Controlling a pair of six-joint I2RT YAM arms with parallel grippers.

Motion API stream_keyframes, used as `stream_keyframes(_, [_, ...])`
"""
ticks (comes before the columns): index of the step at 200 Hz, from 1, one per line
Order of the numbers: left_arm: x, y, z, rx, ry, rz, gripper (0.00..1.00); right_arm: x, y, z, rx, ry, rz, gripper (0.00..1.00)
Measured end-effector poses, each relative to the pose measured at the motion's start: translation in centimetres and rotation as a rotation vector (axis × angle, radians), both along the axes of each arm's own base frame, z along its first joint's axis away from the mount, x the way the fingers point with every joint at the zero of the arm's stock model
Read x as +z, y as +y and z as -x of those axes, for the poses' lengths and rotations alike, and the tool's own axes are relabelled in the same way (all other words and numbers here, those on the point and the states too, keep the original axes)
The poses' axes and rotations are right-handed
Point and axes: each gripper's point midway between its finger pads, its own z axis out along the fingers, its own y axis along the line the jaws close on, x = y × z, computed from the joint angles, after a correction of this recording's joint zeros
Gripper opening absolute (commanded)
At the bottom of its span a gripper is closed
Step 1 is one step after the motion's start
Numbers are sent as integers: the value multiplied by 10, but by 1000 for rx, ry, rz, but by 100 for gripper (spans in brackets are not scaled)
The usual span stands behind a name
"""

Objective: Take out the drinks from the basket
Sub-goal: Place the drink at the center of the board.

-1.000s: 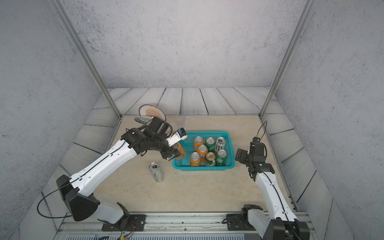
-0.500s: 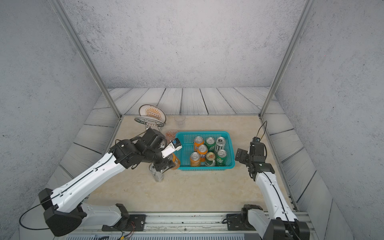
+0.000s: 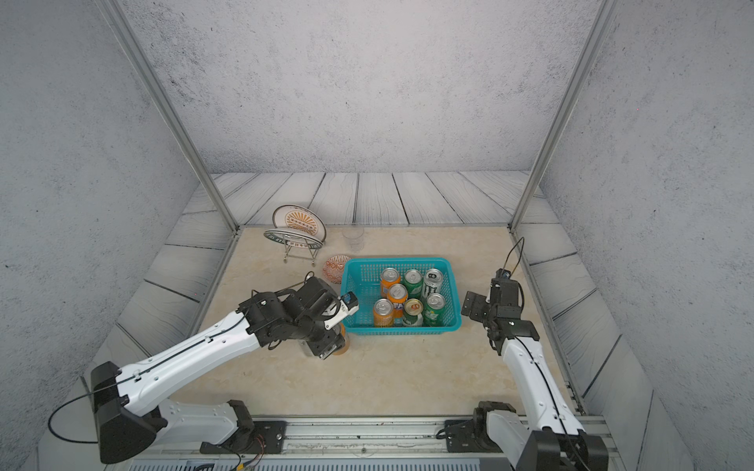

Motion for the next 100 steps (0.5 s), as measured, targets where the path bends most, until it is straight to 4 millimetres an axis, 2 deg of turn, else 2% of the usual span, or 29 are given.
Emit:
stream_keyframes(57, [-21,-7,-6,107,39,35,62,0,0,0,0,0,0,99])
stream_keyframes(100, [-37,-7,-10,151,64,-1,63,0,0,0,0,0,0,99])
